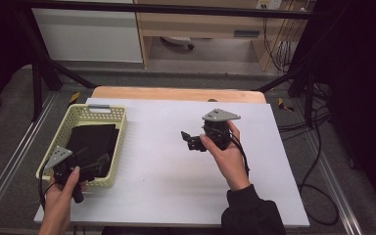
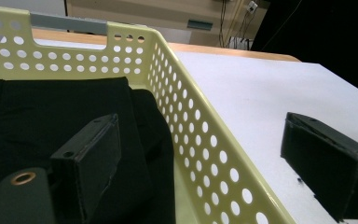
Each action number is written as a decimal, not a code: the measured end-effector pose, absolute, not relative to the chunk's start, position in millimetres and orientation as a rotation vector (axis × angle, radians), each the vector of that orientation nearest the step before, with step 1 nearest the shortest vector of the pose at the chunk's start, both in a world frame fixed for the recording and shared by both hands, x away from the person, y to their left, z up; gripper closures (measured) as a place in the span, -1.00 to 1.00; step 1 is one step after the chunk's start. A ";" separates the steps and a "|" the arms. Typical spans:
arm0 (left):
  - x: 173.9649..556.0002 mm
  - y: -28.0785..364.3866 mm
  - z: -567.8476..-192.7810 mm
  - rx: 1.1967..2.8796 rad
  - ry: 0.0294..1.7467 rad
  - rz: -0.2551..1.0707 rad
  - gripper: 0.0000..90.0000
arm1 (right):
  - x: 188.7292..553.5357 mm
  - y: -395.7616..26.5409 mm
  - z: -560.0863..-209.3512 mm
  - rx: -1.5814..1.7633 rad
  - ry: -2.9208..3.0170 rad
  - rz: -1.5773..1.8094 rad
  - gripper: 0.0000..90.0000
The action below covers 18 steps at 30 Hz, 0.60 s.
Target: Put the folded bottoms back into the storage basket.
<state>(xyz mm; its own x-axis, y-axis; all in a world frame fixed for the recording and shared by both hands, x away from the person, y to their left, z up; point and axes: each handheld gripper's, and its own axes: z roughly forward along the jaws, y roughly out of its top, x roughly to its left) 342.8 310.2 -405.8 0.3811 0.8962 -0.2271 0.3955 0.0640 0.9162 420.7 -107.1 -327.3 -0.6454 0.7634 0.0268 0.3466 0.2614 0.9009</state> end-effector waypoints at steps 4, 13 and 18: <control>343.2 312.0 -405.6 1.525 1.206 0.565 -0.73 | 415.3 -117.6 -326.0 1.011 2.113 1.363 -0.90; 343.2 313.2 -405.0 1.521 1.207 0.566 -0.73 | 409.3 -143.3 -322.8 1.055 2.065 1.367 -0.92; 343.6 312.3 -404.8 1.524 1.202 0.566 -0.73 | 403.4 -155.8 -322.6 1.075 2.054 1.361 -0.93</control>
